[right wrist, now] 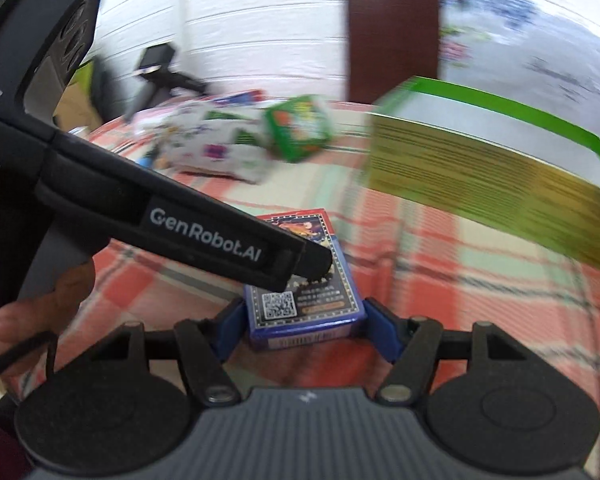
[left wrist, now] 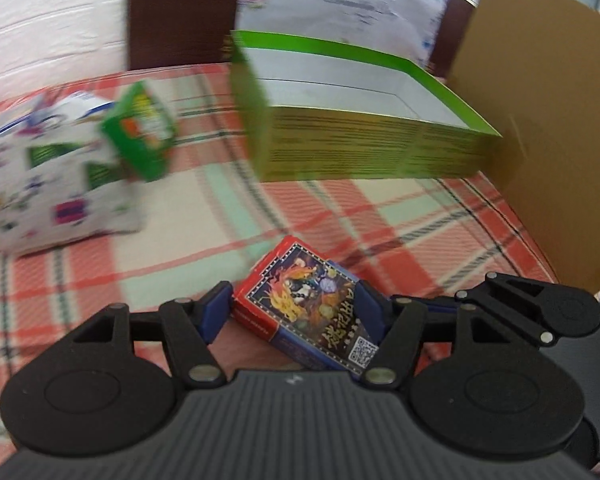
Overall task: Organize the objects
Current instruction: 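Carry the red card box into the green box and open the left gripper, then move the left gripper back over the table toward the floral cloth bag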
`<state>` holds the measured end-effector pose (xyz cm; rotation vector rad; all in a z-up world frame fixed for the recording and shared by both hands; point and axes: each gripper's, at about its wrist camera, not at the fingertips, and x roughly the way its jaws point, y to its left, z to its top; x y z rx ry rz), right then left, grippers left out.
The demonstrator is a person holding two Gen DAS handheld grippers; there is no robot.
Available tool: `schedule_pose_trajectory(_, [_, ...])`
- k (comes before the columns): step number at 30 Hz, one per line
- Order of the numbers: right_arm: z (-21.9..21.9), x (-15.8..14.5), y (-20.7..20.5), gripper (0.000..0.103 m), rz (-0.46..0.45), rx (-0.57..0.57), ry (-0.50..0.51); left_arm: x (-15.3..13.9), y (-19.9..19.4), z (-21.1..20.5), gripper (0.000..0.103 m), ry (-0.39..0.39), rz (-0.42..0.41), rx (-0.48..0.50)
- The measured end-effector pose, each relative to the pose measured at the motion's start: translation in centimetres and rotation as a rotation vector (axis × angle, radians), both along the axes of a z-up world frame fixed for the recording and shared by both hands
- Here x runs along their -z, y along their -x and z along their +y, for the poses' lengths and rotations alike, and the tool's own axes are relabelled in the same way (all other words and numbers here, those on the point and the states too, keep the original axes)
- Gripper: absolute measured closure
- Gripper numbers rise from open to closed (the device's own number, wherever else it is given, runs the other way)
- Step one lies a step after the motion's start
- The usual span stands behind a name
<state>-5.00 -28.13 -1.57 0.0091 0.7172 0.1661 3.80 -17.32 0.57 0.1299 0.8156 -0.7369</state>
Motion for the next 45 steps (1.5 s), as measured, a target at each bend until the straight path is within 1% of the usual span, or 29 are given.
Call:
schedule_pose_trajectory(4, [-2.3,0.0,1.6,0.040,-0.032,0.069,0.014,-0.6,0.3,-3.2,0.036,-0.009,0.006,0.060])
schedule_pose_trajectory(6, [-3.1,-0.4,2.3,0.042,-0.067,0.085,0.011,-1.6,0.7,-4.3,0.037,0.001,-0.019,0.085])
schedule_pose_trajectory(9, [-3.2,-2.0,2.6,0.042,-0.144,0.118,0.086,-3.9,0.7,-5.5,0.037,0.029,-0.088,0.115])
schedule_pose_trajectory(10, [-3.4,-2.7,2.5,0.042,-0.173,0.129,0.095,-4.8,0.4,-6.0,0.037,0.043,-0.108,0.118])
schedule_pose_trajectory(13, [-4.5,-4.6,1.1,0.042,-0.258,0.154,0.073,-7.4,-1.1,-7.1,0.037,0.077,-0.165,0.127])
schedule_pose_trajectory(16, [-5.3,-5.8,-1.3,0.042,-0.315,0.172,0.103,-8.7,-3.2,-8.4,0.037,0.082,-0.207,0.111])
schedule_pose_trajectory(18, [-6.5,-5.9,-3.5,0.042,-0.343,0.186,0.101,-8.8,-4.8,-9.4,0.037,0.079,-0.238,0.097])
schedule_pose_trajectory(20, [-7.3,-5.9,-5.9,0.042,-0.339,0.206,0.085,-8.3,-6.6,-10.6,0.037,0.065,-0.254,0.075])
schedule_pose_trajectory(22, [-8.0,-5.5,-6.1,0.042,-0.329,0.235,0.086,-7.7,-8.2,-11.4,0.036,0.054,-0.234,0.059])
schedule_pose_trajectory(24, [-8.5,-4.8,-7.6,0.042,-0.304,0.266,0.092,-6.7,-9.4,-12.2,0.036,0.036,-0.208,0.052])
schedule_pose_trajectory(25, [-8.9,-4.6,-8.0,0.042,-0.292,0.276,0.085,-6.3,-9.8,-12.5,0.036,0.026,-0.205,0.050])
schedule_pose_trajectory(27, [-9.5,-4.2,-8.8,0.040,-0.272,0.309,0.066,-5.7,-10.1,-12.9,0.035,-0.017,-0.220,0.020])
schedule_pose_trajectory(28, [-9.8,-4.1,-9.0,0.040,-0.273,0.326,0.056,-5.5,-10.1,-12.7,0.035,-0.032,-0.221,0.002])
schedule_pose_trajectory(31, [-9.9,-4.3,-8.1,0.037,-0.298,0.335,0.045,-5.8,-10.0,-11.4,0.035,-0.024,-0.192,-0.032])
schedule_pose_trajectory(33, [-9.5,-4.6,-6.6,0.036,-0.317,0.338,0.050,-6.1,-9.8,-10.4,0.034,-0.031,-0.197,-0.067])
schedule_pose_trajectory(34, [-9.3,-4.7,-6.1,0.035,-0.322,0.336,0.046,-6.3,-9.6,-9.8,0.033,-0.033,-0.198,-0.080])
schedule_pose_trajectory(35, [-9.1,-4.9,-5.4,0.034,-0.331,0.336,0.041,-6.5,-9.2,-9.2,0.030,-0.042,-0.197,-0.092])
schedule_pose_trajectory(36, [-8.7,-5.1,-4.5,0.033,-0.342,0.338,0.040,-6.8,-8.7,-8.7,0.030,-0.053,-0.197,-0.106])
schedule_pose_trajectory(37, [-8.3,-5.3,-3.6,0.031,-0.355,0.338,0.040,-7.0,-8.1,-8.1,0.029,-0.053,-0.195,-0.115])
schedule_pose_trajectory(39, [-7.5,-5.5,-2.3,0.029,-0.375,0.333,0.033,-7.6,-7.1,-6.8,0.027,-0.037,-0.186,-0.119])
schedule_pose_trajectory(40, [-7.5,-5.7,-2.5,0.028,-0.381,0.323,0.023,-7.9,-6.3,-6.1,0.026,-0.037,-0.187,-0.125])
schedule_pose_trajectory(42, [-6.4,-6.0,-1.4,0.028,-0.392,0.299,0.020,-8.0,-5.0,-4.6,0.026,-0.040,-0.181,-0.140])
schedule_pose_trajectory(45, [-4.9,-6.0,-1.2,0.026,-0.380,0.248,0.023,-7.5,-3.6,-2.5,0.026,-0.045,-0.128,-0.155])
